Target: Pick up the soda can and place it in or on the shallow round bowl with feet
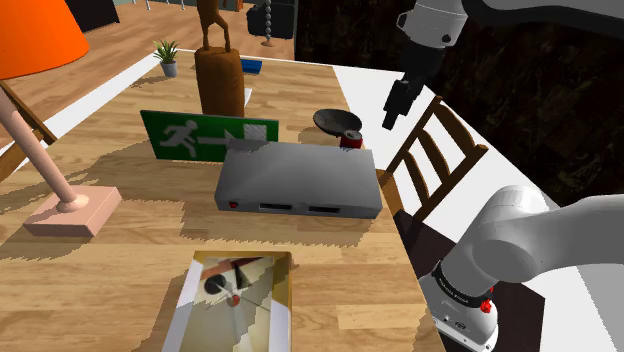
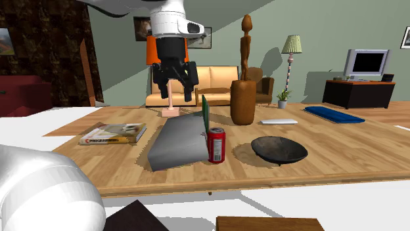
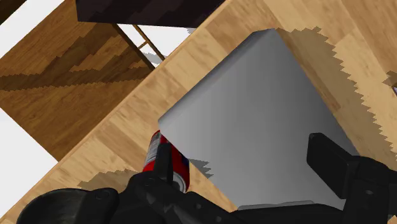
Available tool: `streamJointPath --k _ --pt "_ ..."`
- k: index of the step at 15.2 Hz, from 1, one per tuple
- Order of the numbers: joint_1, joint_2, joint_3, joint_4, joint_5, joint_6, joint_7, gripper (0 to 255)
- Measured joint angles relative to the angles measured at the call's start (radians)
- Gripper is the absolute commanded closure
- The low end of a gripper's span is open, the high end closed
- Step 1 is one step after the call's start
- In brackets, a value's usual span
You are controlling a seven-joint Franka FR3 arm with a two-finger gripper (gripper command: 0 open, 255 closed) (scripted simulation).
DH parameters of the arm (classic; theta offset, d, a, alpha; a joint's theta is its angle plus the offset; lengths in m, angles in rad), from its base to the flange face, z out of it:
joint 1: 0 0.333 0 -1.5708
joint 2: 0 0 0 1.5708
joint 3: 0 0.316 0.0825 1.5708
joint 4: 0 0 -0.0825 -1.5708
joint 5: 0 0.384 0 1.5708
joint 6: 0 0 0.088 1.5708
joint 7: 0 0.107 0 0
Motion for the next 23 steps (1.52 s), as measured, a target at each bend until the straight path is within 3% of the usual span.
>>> streamJointPath --k 3,15,23 --pt "-0.005 0.031 -0.007 -0.009 -0.004 0.035 -0.006 0" --pt "-0.048 0.409 -0.082 0.036 -0.031 0.326 -0.066 0" --pt "-0.048 0.455 -0.084 -0.031 -0.029 0.436 -0.064 0"
